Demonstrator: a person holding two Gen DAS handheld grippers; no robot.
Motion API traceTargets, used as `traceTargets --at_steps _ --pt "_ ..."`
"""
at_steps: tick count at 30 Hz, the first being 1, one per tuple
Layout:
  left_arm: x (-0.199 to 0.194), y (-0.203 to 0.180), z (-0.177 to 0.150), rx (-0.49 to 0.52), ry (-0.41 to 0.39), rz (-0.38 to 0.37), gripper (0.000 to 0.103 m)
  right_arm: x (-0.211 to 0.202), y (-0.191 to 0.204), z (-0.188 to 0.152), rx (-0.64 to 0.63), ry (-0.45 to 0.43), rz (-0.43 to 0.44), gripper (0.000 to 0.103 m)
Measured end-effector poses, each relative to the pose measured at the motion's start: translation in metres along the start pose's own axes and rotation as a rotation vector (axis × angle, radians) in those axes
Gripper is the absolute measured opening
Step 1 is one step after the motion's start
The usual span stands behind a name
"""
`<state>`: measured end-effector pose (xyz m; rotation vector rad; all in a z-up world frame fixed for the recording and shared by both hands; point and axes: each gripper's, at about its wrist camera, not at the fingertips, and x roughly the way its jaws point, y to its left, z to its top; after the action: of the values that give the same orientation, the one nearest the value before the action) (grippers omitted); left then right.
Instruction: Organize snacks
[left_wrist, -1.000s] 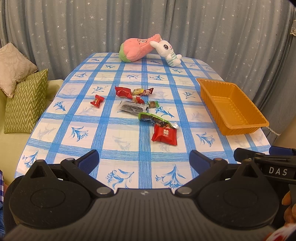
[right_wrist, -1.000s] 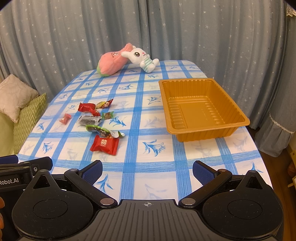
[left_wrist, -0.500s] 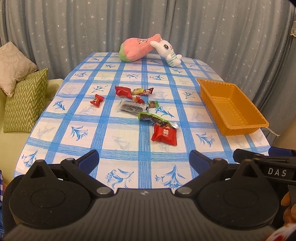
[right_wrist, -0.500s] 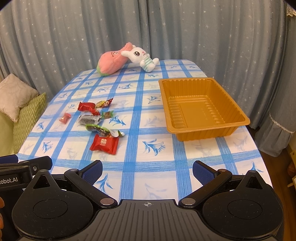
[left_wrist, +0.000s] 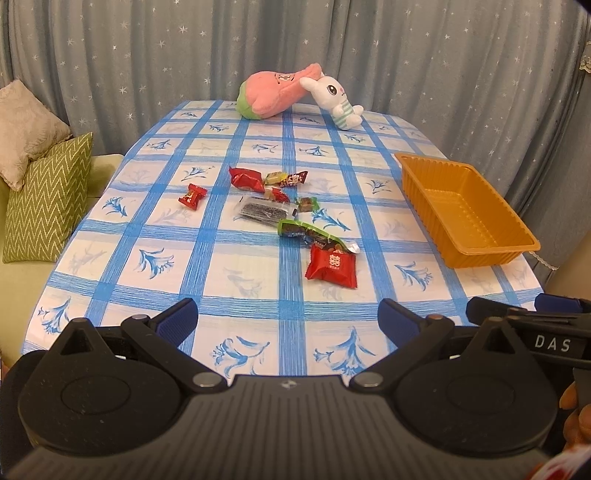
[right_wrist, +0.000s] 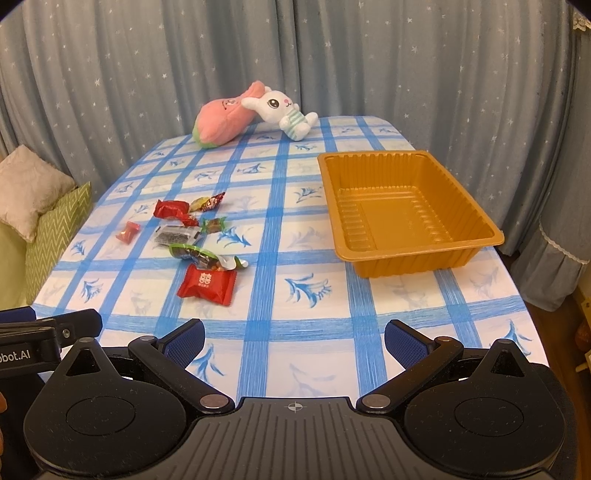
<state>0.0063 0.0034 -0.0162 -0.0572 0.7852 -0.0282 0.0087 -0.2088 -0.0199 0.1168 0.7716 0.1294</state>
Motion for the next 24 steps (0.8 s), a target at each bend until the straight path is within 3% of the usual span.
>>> traceTargets --at_steps 9,18,21,24 --pt "0.026 0.03 0.009 -0.035 0.007 -0.011 0.103 0.032 0.001 -0.008 -0.027 -0.032 0.048 0.103" --pt "0.068 0.054 0.03 0.026 -0.03 -0.053 0.103 0.085 0.021 -0.007 -0.2 -0.055 0.135 0.102" --pt "0.086 0.058 0.036 0.039 -0.017 -0.067 0.102 0.106 0.028 -0.008 -0.25 -0.049 0.17 0.093" --pt "0.105 0.058 0.04 0.052 0.013 -0.117 0.094 0.128 0.033 -0.006 -0.254 -0.016 0.205 0.089"
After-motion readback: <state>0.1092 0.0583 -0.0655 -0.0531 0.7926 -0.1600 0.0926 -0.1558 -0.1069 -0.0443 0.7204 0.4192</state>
